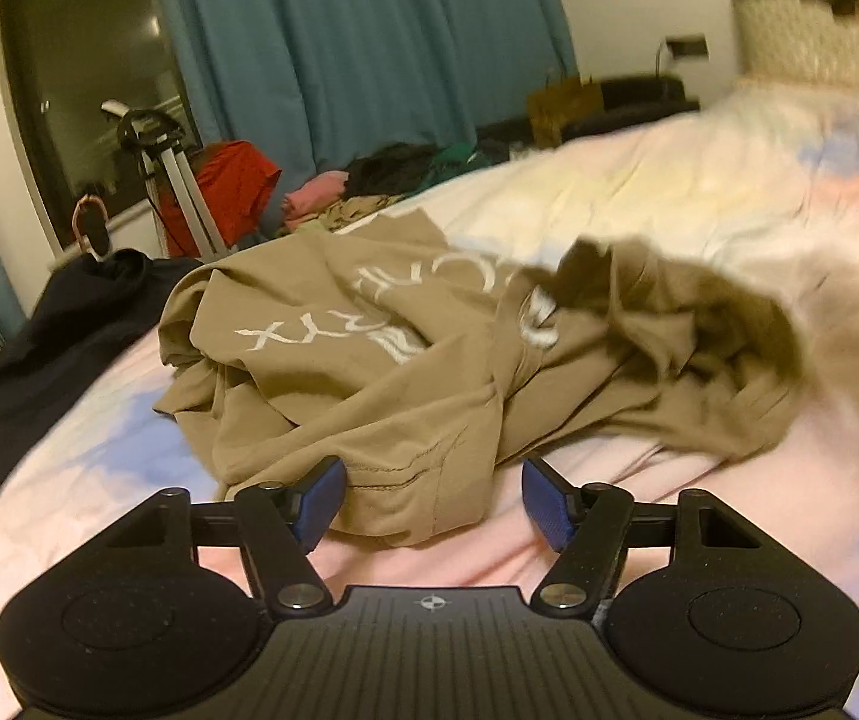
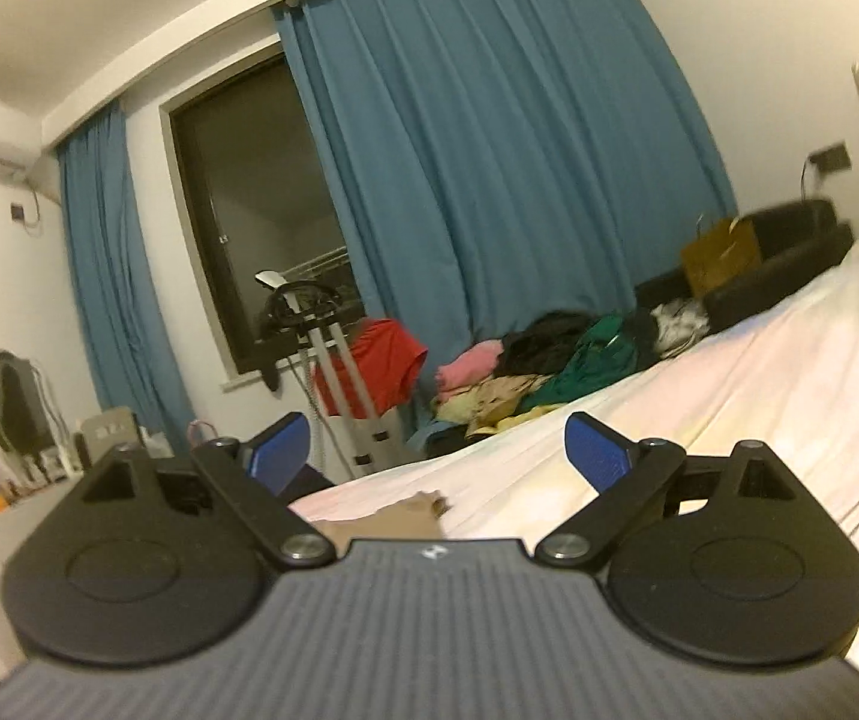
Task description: Fold clothes
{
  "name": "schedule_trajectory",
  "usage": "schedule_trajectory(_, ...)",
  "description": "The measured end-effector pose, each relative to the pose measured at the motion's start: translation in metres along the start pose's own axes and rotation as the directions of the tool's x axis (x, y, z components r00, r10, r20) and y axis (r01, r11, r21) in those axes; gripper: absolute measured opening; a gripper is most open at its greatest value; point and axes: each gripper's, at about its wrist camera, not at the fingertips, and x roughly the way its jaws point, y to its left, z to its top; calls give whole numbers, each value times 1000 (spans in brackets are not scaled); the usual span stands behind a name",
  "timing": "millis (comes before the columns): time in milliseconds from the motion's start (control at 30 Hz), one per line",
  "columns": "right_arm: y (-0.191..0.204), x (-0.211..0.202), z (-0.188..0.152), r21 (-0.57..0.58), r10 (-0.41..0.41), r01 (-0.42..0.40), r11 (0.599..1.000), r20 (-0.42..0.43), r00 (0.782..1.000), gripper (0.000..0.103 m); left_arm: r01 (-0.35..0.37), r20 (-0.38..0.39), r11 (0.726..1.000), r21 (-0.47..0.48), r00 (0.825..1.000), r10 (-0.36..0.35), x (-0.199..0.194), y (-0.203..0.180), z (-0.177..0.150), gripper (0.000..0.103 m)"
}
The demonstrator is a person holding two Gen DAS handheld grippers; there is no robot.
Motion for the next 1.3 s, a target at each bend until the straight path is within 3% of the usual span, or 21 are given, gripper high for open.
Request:
schedule_trajectory(33,0,0,-1,13,-4,4,1000,3,1000,94,-12,-15,1000,-6,1000,12,4,3,0,54)
schedule_trajectory(100,-3,1,-6,46,8,-8,999,-2,1000,95,-35,-43,999,-17,998,34,13,8,1,17)
schedule_trajectory(133,-5,0,-8,65,19,-18,998,-7,1000,94,-31,-24,998,-61,999,29,9,17,3,12)
schedule_trajectory(233,-10,4,-11,118,62,-55,991,-54,997,94,-22,39,984,-179,999,30,-7,43,16,8)
schedule_trajectory(300,-3,5,-11,94,91,-84,992,-70,993,94,-5,77,969,-246,997,24,-19,60,28,7)
schedule_trajectory(400,16,1,-12,2,101,-101,995,-67,993,94,49,109,958,-283,994,-19,-32,81,46,7)
schedule_trajectory(533,29,-5,-15,-2,140,-141,990,-67,988,93,96,144,953,-287,988,-56,-38,99,57,7)
schedule_trajectory(633,38,-5,-23,-19,72,-74,997,-80,994,93,136,181,931,-339,981,-77,-39,111,54,7)
schedule_trajectory(733,39,-13,-40,54,72,-69,996,-67,995,94,176,216,897,-405,972,-93,-37,123,47,7)
schedule_trajectory(800,42,-9,-47,93,69,-59,994,-112,991,94,191,230,884,-426,968,-99,-35,127,43,7)
schedule_trajectory(900,62,2,-61,1,15,-15,1000,-211,977,93,203,245,879,-432,964,-102,-36,130,40,7)
schedule_trajectory(1000,81,8,-77,-145,-62,25,989,-257,964,90,206,252,869,-450,963,-98,-37,134,38,7)
schedule_trajectory(1033,86,9,-82,-186,-89,39,982,-269,959,83,203,251,864,-461,964,-92,-38,135,37,7)
schedule_trajectory(1067,89,11,-86,-216,-124,62,974,-284,951,69,200,250,859,-472,964,-87,-39,137,36,7)
schedule_trajectory(1100,90,13,-90,-235,-158,88,968,-297,942,67,196,249,853,-483,965,-81,-40,138,35,7)
schedule_trajectory(1200,83,16,-95,-185,-229,174,967,-339,913,67,181,242,846,-501,968,-64,-43,141,33,7)
schedule_trajectory(1300,76,19,-96,-120,-220,187,975,-416,882,67,160,238,843,-513,970,-39,-47,141,33,7)
